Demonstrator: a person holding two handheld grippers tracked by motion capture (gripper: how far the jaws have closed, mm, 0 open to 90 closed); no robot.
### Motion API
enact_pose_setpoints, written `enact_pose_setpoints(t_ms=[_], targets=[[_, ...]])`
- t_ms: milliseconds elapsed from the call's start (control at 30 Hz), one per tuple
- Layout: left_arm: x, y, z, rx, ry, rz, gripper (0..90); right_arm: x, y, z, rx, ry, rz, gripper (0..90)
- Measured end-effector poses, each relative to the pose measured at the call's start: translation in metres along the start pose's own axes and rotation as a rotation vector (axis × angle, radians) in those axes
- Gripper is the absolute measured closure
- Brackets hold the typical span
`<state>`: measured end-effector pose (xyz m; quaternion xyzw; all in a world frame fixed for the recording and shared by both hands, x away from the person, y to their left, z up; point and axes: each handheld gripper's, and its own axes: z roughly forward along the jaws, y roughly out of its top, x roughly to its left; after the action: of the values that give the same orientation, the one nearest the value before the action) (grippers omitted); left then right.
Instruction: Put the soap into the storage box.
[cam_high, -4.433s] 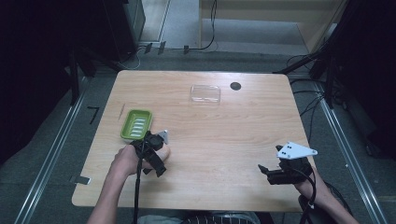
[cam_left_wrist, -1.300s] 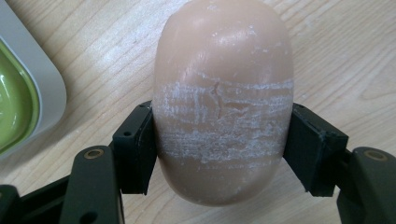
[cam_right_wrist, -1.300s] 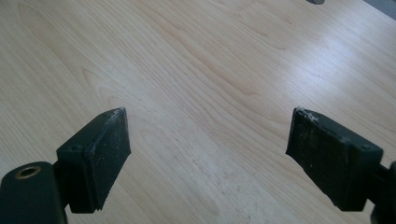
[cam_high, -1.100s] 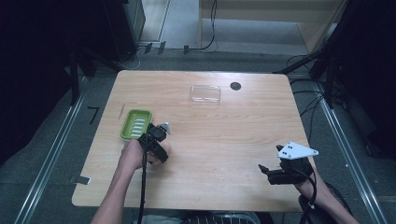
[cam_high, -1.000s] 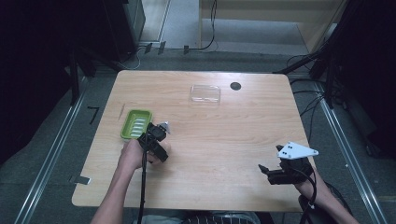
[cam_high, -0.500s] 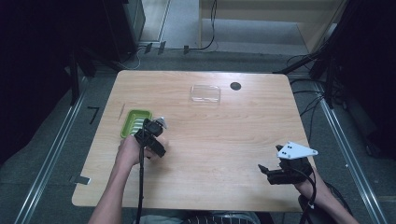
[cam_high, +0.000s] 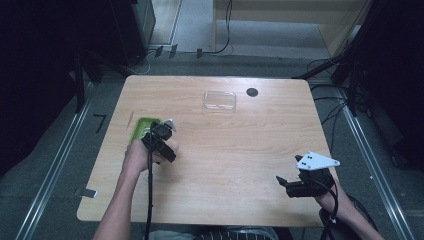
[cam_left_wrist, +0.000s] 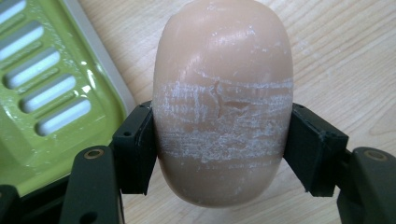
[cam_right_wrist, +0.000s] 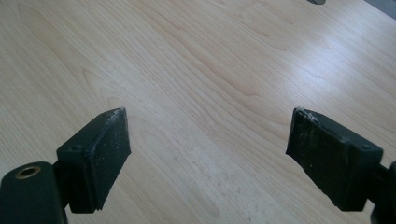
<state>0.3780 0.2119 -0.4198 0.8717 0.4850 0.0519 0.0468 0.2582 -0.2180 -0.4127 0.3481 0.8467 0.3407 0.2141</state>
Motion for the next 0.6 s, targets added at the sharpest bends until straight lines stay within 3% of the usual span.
enact_pose_setpoints(t_ms=[600], targets=[[0.013, 0.008, -0.011, -0.041, 0.017, -0.020, 34.0, 0.000, 0.000, 0.000, 0.002, 0.002, 0.002, 13.4]])
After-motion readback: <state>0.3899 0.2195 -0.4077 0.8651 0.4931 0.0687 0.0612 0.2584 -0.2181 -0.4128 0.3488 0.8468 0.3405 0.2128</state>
